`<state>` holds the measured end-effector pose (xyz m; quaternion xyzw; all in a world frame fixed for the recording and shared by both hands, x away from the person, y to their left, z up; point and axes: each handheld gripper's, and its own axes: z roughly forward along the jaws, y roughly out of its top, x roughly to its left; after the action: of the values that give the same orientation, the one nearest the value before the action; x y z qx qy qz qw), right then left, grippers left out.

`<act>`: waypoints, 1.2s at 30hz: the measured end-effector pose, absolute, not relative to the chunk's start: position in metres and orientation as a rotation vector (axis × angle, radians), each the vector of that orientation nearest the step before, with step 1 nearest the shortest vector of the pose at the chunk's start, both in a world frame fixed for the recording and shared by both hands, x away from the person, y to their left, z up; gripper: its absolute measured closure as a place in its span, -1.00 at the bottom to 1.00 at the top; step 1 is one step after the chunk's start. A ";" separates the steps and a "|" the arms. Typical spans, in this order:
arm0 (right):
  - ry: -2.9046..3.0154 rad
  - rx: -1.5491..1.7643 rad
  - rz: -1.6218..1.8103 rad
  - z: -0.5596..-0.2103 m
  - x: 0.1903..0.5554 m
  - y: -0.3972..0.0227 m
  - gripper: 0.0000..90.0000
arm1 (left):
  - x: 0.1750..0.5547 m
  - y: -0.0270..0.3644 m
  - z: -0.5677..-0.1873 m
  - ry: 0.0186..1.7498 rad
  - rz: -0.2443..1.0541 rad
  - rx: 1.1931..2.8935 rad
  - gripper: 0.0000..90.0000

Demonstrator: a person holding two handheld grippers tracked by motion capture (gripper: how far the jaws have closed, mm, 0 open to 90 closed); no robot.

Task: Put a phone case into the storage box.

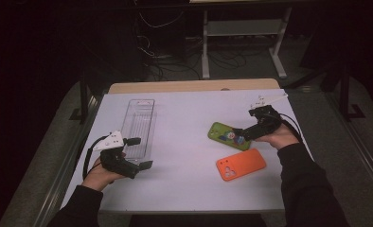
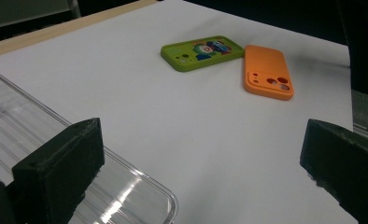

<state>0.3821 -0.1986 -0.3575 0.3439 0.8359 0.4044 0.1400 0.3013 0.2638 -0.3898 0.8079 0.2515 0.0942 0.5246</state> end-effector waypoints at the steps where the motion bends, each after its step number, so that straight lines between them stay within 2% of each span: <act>1: 2.416 1.001 1.163 -0.357 0.384 -0.199 -1.00 | 0.301 0.264 -0.390 0.602 0.225 1.933 -1.00; 24: 2.436 0.961 1.207 -0.340 0.431 -0.201 -1.00 | 0.303 0.264 -0.390 0.594 0.232 1.939 -1.00; 36: 2.544 0.953 1.081 -0.349 0.438 -0.198 -1.00 | 0.303 0.263 -0.391 0.596 0.230 1.938 -1.00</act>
<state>0.4376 -0.1980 -0.3494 0.3240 0.8650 0.3674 0.1086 0.3026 0.2634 -0.3910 0.8094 0.2491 0.0960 0.5231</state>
